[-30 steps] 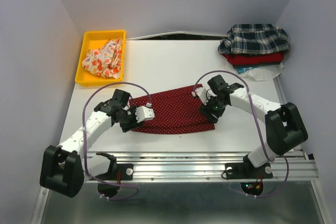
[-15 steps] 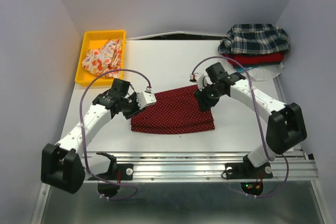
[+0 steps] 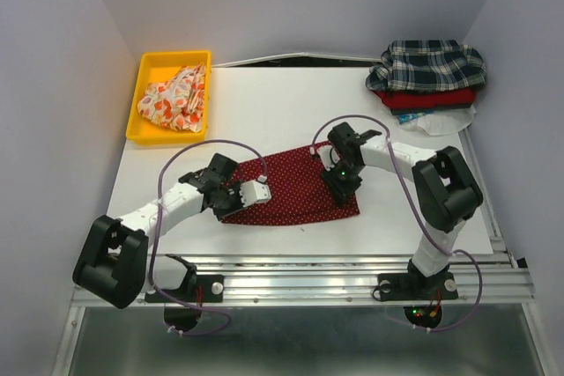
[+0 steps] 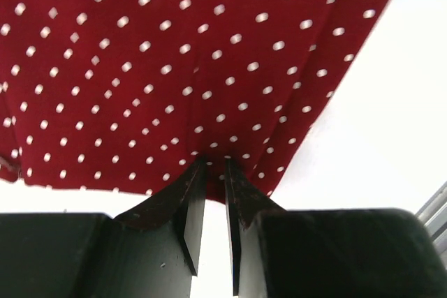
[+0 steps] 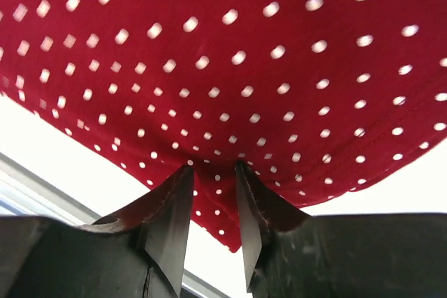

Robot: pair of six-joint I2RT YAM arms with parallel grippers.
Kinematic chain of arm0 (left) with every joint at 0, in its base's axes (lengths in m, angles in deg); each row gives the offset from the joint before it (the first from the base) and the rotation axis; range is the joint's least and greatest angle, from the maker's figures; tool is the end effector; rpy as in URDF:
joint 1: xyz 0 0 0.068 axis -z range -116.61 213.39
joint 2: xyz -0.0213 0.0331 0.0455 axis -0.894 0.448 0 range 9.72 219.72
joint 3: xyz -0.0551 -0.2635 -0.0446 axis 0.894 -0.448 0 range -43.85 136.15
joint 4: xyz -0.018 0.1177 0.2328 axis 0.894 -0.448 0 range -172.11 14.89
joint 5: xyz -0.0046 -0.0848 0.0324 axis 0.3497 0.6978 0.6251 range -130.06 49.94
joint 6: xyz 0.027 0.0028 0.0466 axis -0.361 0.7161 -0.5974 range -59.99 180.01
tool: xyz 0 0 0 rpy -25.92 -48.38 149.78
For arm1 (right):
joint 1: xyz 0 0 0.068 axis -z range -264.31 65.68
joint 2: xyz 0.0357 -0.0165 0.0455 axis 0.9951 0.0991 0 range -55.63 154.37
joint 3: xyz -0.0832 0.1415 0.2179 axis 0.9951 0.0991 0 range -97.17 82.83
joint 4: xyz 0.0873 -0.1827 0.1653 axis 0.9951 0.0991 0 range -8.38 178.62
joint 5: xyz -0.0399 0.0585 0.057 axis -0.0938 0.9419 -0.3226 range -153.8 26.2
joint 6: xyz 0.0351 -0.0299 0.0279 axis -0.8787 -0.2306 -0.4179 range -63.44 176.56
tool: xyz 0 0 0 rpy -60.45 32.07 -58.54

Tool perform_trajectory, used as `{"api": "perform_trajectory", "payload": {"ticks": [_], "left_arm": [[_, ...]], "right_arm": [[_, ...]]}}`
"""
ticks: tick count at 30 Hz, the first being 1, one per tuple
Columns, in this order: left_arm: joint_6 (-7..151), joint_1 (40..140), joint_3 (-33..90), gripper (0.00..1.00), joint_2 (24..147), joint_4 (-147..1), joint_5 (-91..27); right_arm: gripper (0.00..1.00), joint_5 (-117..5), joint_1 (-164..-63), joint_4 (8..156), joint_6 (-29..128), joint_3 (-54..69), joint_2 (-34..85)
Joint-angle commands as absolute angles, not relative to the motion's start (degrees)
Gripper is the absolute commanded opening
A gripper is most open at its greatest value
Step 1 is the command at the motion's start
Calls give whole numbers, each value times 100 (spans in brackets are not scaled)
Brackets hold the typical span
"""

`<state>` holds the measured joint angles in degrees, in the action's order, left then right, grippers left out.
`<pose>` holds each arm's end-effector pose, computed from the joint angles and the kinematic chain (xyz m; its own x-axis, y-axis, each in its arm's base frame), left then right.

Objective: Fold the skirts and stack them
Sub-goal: Fold the skirt

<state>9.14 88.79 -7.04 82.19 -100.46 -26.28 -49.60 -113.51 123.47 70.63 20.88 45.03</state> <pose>0.2016 -0.1051 0.1763 -0.0945 0.8789 -0.4676 0.9416 0.2314 0.2446 0.2709 0.1614 0.1595 -0.7118 -0.6677 -0.2179 -0.7021 0.6849 0.1949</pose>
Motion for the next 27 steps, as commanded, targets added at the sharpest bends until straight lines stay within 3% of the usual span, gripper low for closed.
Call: {"api": "perform_trajectory", "payload": {"ticks": [1,9,13,20,27], "left_arm": [[1323,9220,-739,28,8038,-9902,-2644],[2344,9484,254,46,7195,-9630,-2573],[2791,9932,1105,58,7457,-9420,-2720],[3434,10671,2504,53,9370,-8962,-3100],[3592,11278,3788,42,11015,-8962,-2986]], "right_arm": [[37,-5931,-11253,11625,7273,1394,5510],[41,-6038,-11139,12091,7116,-232,5161],[52,-5599,-10683,12082,6520,-95,4135],[45,-4561,-9743,11705,5491,1540,3402],[40,-4052,-9329,11239,5182,2078,3813]]}}
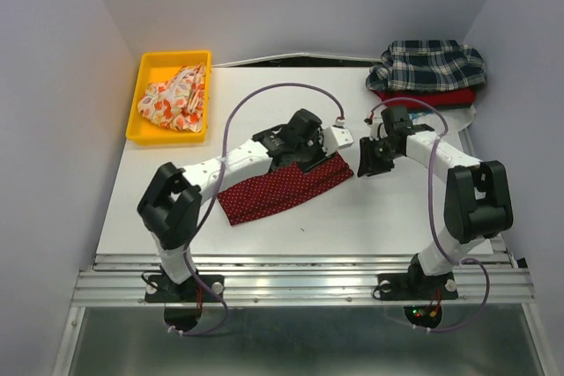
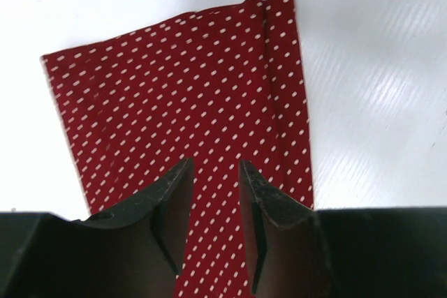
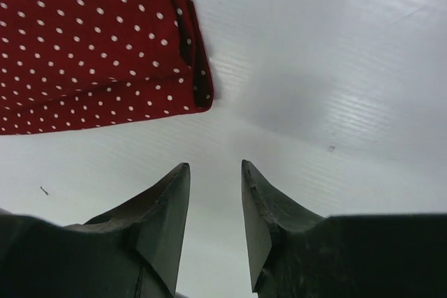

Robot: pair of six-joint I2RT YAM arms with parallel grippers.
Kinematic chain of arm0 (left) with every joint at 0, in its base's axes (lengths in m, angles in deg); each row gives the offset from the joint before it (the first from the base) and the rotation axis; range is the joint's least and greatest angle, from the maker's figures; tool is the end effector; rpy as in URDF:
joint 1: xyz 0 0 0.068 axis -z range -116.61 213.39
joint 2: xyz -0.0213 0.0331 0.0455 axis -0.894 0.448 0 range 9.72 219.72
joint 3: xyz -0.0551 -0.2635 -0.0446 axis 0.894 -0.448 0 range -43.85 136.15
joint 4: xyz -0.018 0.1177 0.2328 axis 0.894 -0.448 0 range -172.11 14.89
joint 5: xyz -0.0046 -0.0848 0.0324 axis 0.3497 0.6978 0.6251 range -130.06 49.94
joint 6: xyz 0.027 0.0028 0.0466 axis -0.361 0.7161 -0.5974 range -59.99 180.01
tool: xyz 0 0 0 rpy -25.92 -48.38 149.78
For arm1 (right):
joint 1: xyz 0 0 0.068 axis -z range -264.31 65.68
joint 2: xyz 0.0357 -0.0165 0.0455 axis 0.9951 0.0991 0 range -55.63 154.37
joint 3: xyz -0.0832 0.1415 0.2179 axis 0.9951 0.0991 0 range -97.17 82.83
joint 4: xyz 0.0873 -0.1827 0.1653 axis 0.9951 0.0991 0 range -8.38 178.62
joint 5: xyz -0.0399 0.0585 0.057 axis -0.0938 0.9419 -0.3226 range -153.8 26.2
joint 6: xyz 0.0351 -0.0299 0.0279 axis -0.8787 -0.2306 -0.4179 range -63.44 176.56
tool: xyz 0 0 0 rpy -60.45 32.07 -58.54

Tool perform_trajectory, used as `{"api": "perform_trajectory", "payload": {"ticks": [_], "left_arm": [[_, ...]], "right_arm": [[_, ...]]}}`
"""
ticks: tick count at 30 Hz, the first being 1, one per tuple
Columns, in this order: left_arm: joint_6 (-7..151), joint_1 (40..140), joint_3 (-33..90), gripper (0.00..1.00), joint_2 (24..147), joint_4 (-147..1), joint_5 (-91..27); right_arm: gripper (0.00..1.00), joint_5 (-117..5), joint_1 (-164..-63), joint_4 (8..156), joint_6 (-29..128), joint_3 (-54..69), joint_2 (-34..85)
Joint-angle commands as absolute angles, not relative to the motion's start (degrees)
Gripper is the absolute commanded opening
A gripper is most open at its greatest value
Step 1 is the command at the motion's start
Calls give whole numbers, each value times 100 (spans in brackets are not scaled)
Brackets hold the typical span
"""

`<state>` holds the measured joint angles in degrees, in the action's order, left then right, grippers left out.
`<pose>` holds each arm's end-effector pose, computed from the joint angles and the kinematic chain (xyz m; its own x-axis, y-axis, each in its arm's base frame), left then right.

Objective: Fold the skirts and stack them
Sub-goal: Fold the skirt

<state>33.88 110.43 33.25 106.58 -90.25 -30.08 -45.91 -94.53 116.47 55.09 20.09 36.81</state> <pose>0.2626 -0.2910 0.2870 0.0101 0.6256 -0.7801 0.9057 0.3248 0.2722 0.3130 0.0675 0.2106 -0.8960 -0.1366 -0.4225 -0.2758 0.9169 0.2883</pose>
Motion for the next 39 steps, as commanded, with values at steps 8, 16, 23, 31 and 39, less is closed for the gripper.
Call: {"api": "perform_trajectory", "payload": {"ticks": [8,16,23,31,39], "left_arm": [[3795,11226,3825,35,11117,-8953,-3197],[3830,10130,2903,27,10070,-9383,-3164],[3276,9178,1619,26,8742,-9533,-3618],[2995,8309,1107,26,9118,-9174,-4462],[2512,7824,1837,30,10437,-9444,-3807]], "right_arm": [[38,-3647,-9223,11010,5024,1999,4455],[1,-3848,-9223,10782,5041,1042,5685],[1,-4517,-9003,10588,5050,-785,6925],[11,-4632,-8950,11290,5076,-2062,6769],[64,-3790,-8950,12362,4963,150,4766]]}}
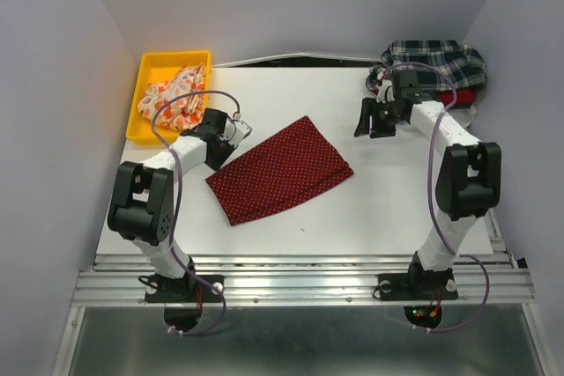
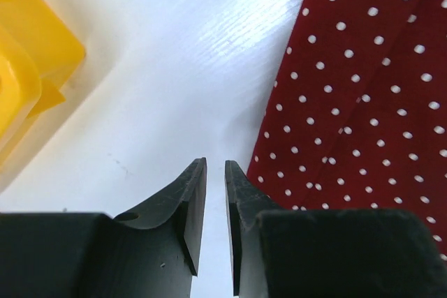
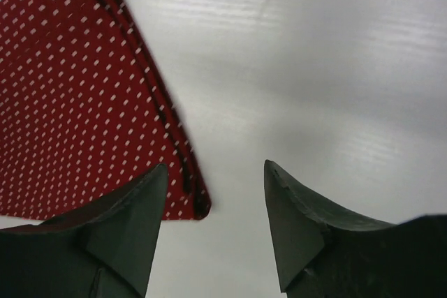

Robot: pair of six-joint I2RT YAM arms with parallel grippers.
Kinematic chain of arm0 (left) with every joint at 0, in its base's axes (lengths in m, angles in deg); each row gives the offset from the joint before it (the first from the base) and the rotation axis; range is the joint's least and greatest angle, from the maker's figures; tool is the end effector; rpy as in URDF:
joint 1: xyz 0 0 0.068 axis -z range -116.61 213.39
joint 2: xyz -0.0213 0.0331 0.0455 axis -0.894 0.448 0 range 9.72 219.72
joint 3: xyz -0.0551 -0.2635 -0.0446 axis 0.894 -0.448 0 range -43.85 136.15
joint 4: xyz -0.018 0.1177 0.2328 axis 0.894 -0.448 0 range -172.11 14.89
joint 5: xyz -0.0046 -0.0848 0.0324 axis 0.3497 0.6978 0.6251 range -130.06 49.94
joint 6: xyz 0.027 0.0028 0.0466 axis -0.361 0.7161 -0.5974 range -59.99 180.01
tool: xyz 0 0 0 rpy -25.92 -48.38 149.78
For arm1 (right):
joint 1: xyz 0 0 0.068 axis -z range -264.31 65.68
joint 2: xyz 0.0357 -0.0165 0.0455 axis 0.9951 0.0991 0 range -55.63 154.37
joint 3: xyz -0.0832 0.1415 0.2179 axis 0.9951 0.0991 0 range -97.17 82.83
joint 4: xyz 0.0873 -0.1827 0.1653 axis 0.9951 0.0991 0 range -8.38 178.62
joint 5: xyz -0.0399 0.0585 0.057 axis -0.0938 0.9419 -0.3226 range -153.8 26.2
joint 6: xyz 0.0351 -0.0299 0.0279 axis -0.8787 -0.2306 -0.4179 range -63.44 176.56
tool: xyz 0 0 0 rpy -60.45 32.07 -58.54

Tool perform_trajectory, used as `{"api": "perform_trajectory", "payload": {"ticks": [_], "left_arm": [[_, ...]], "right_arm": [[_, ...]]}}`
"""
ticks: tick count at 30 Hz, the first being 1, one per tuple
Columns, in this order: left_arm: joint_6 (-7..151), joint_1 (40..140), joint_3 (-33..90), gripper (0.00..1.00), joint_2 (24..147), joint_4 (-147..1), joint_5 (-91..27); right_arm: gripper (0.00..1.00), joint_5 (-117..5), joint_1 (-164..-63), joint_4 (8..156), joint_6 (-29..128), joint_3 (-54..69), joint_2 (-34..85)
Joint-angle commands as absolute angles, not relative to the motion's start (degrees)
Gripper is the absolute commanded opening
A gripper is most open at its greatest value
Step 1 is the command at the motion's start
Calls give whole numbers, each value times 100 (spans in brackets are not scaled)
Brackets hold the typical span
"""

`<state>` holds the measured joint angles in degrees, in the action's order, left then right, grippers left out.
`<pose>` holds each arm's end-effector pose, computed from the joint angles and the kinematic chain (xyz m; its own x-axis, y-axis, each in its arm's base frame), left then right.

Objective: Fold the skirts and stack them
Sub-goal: Fold the skirt

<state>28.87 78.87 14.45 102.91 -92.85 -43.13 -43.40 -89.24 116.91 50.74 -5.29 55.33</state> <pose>0.3248 -0.0880 0.1993 -0.5338 0.6837 -0.4976 0.5973 0.7214 0.3504 0.4175 0.0485 0.2290 -0.8685 0.0206 -0.4952 -0.1767 0.9207 0.3481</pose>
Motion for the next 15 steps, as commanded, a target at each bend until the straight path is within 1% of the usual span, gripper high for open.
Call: {"api": "perform_trajectory", "payload": {"ticks": [1,3,6,8,9,11,12,13,15], "left_arm": [[2364,7807,1837,30,10499,-9515,-3699],[2283,7798,1811,29,10631,-9699,-3532],[2143,7806,1645,22,10693,-9858,-3286],[2055,7815,1416,20,10658,-9937,-3197],[2028,7833,1328,18,10579,-9946,-3197],[1993,7841,1117,18,10474,-9990,-3136],[1984,7859,1064,17,10351,-10103,-3101],[1932,7920,977,15,10281,-10200,-2918],[1940,8069,889,13,10070,-10306,-2846]], "right_arm": [[63,-3657,-8950,12442,4962,301,4703],[62,-3219,-8950,12600,4919,644,4676],[63,-2953,-8950,12539,4936,935,4693],[64,-2786,-8950,12662,5032,971,4956],[66,-2603,-8950,12706,5041,953,5062],[69,-2452,-8950,12706,5033,944,5308],[73,-2330,-8950,12663,5015,953,5370],[73,-2276,-8950,12628,4997,953,5423],[76,-2171,-8950,12610,4962,944,5563]]}}
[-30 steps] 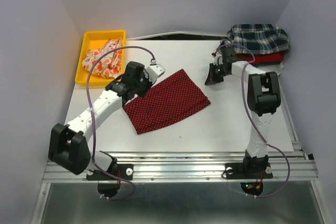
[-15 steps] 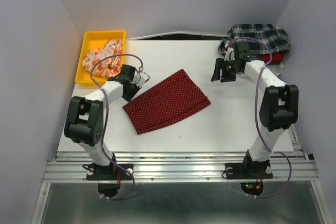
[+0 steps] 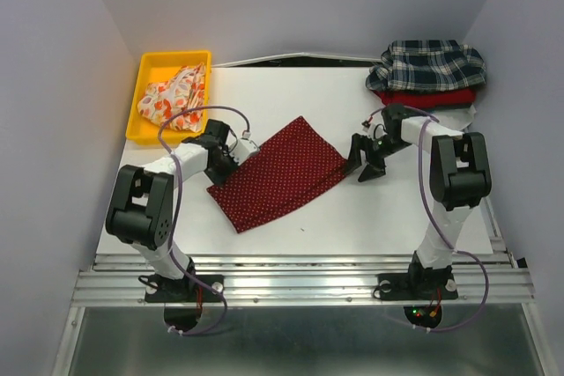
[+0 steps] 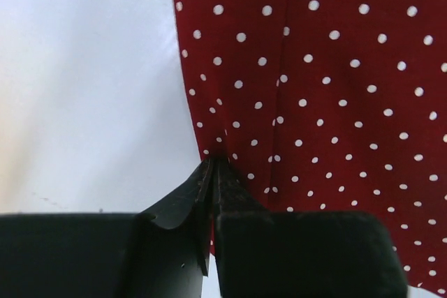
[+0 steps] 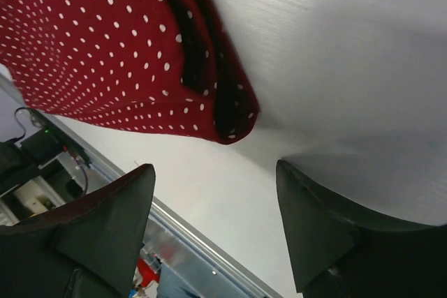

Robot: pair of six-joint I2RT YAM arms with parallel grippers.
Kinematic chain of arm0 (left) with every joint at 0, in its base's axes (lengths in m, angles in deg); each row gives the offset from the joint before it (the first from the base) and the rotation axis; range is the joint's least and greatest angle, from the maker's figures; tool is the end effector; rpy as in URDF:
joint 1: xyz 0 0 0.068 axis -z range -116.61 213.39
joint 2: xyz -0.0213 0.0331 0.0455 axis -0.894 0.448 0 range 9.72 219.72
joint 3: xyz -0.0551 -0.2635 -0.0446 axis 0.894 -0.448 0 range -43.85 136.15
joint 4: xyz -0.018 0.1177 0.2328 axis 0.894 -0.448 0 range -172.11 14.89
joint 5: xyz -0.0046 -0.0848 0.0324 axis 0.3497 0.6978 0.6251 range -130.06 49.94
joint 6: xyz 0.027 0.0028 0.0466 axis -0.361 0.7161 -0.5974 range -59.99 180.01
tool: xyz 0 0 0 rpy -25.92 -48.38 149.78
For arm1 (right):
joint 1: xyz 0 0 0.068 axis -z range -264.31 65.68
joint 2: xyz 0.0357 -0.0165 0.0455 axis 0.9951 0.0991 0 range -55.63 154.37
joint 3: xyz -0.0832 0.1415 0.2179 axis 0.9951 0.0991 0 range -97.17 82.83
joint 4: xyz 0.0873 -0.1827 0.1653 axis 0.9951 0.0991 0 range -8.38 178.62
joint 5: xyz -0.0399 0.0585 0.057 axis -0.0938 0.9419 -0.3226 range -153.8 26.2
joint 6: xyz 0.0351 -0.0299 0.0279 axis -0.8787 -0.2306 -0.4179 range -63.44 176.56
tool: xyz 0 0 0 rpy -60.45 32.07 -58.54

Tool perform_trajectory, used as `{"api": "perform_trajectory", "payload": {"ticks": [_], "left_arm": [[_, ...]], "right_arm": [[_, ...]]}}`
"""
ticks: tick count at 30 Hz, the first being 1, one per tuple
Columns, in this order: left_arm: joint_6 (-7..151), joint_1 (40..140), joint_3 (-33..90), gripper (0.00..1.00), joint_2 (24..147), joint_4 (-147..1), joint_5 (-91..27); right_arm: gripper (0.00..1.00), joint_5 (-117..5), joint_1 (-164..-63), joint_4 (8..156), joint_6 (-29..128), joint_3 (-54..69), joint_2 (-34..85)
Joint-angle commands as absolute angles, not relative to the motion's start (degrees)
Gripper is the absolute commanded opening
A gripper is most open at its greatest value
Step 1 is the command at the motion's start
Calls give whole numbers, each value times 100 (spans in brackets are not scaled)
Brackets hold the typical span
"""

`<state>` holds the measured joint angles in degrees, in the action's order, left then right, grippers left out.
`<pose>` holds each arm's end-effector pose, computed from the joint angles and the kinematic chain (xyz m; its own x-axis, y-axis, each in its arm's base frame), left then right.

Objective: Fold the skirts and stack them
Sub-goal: Fold the skirt

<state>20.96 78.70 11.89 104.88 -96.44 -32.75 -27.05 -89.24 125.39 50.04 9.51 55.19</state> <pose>0.3119 -0.0901 0.1720 -0.4506 0.7713 -0.4495 0.7801 0.5851 0.2218 0.3570 0.0522 0.1574 -0.9965 0.0055 -0.0836 -0.0464 0.7950 0.6048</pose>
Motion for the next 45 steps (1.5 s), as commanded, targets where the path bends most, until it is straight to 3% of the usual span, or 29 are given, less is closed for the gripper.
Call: {"api": "perform_trajectory", "payload": {"ticks": [1,9,11,15,18,23,26,27,28,31,37,41,45], "left_arm": [[1949,8296,801,12,9991,-10437,-2793],[2405,9511,484,11,9620,-10482,-2592],[2450,9555,519,11,9621,-10500,-2486],[2599,9590,633,11,9393,-10561,-2047],[2678,9626,607,23,8920,-10456,-1958],[2443,9634,370,59,7768,-10043,-2397],[2108,9713,238,69,7135,-9990,-2503],[1846,9774,194,69,6977,-10007,-2546],[1722,9845,142,69,6914,-10016,-2695],[1326,10275,-192,71,6747,-9797,-2976],[631,11302,-1194,67,6518,-8823,-3943],[832,11419,-1230,65,6632,-8374,-4094],[1552,11419,-1020,66,6702,-8250,-3902]], "right_arm": [[76,-2100,-8950,12601,4936,944,5599],[78,-2326,-9056,12215,4664,717,5958],[73,-2591,-9056,12100,4611,541,6133],[49,-3293,-9056,12065,4663,-249,6670],[35,-3602,-9056,12056,4733,-1066,7101],[20,-3761,-9056,12223,4891,-2227,7672],[27,-3971,-9056,12442,5146,-2904,7928],[33,-4015,-9056,12582,5260,-3088,7980],[49,-4068,-9056,12757,5322,-3377,7990],[64,-4069,-9056,13084,5472,-3215,7666],[63,-3474,-9336,13075,5595,-1976,5988],[66,-2516,-9872,13085,4832,-132,4943],[70,-2364,-9926,12005,3777,1737,3968]]}}
